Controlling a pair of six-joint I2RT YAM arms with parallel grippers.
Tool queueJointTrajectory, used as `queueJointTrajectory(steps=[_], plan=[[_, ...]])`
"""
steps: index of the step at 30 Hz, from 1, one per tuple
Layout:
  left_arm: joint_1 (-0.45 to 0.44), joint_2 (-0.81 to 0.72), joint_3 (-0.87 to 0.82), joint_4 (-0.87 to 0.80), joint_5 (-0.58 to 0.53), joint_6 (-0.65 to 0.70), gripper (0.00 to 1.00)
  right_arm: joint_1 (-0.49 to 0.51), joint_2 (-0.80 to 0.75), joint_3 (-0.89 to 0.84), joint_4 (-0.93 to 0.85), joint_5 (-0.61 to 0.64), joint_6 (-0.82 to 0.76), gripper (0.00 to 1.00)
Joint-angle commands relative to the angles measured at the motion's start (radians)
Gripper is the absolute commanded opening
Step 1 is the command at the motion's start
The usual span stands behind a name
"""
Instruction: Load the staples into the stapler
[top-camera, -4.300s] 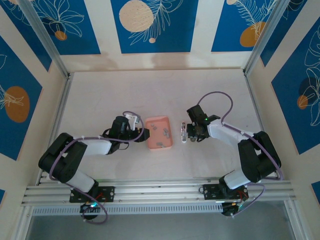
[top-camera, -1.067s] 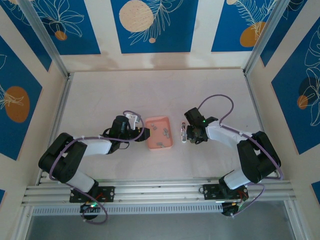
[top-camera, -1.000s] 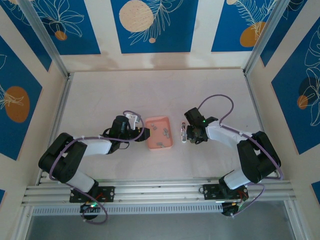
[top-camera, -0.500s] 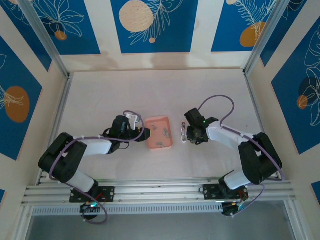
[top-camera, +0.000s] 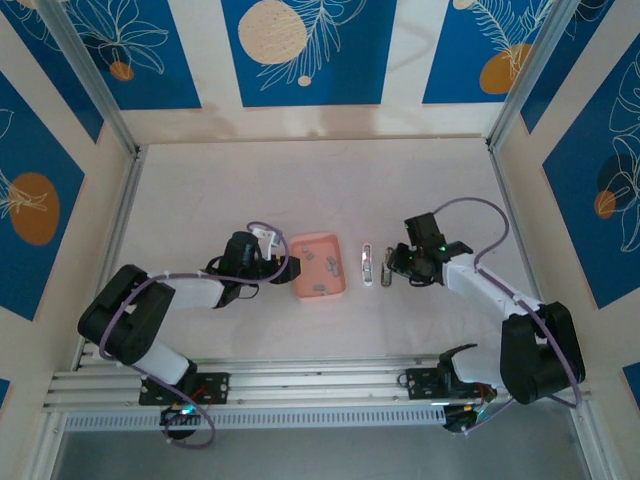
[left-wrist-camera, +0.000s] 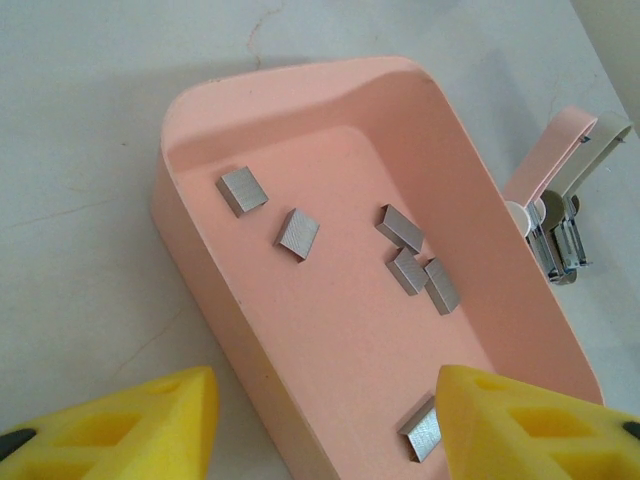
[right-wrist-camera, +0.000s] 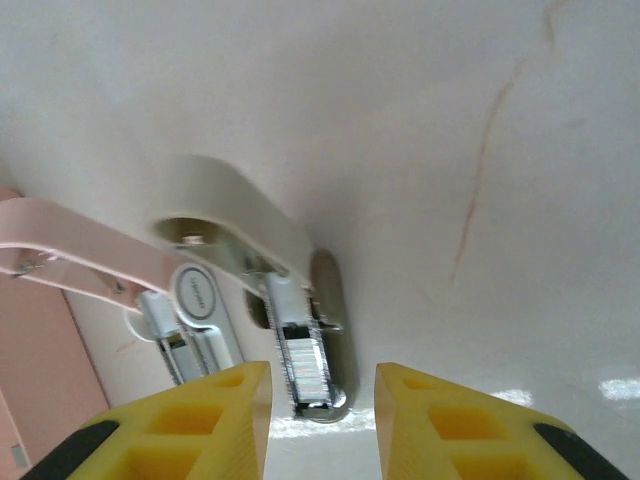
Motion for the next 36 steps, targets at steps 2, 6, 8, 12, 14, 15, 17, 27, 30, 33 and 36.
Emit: queueJointTrajectory(steps=[2,6,8,12,14,15,17,27,30,33,36], plan=[[-0.011,0.009,0.018,0.041,0.05,0.02,0.59,-0.088,-0.032,-0.078,0.099,-0.247,0.049,0.33],[-0.011,0.011,0.016,0.07,0.082,0.019,0.59,-0.131,-0.026,-0.117,0.143,-0.314,0.061,0.32],[-0.011,0.011,0.016,0.084,0.102,0.021,0.59,-0.143,-0.013,-0.127,0.164,-0.341,0.064,0.32],[-0.013,0.014,0.017,0.109,0.13,0.02,0.59,-0.147,0.025,-0.123,0.181,-0.368,0.061,0.31],[-0.016,0.017,0.018,0.117,0.14,0.022,0.59,-0.146,0.044,-0.118,0.185,-0.377,0.058,0.3],[-0.015,0.017,0.018,0.118,0.14,0.022,0.59,-0.146,0.049,-0.115,0.184,-0.377,0.057,0.3],[-0.017,0.02,0.021,0.117,0.139,0.022,0.59,-0.144,0.059,-0.112,0.181,-0.373,0.052,0.29],[-0.022,0.032,0.029,0.12,0.141,0.02,0.59,-0.143,0.09,-0.103,0.163,-0.369,0.032,0.26],[-0.023,0.034,0.032,0.12,0.141,0.022,0.59,-0.143,0.102,-0.104,0.167,-0.372,0.031,0.25],[-0.024,0.035,0.032,0.116,0.14,0.022,0.59,-0.143,0.111,-0.106,0.166,-0.374,0.029,0.25],[-0.024,0.035,0.032,0.11,0.134,0.025,0.59,-0.143,0.116,-0.105,0.166,-0.37,0.027,0.24]])
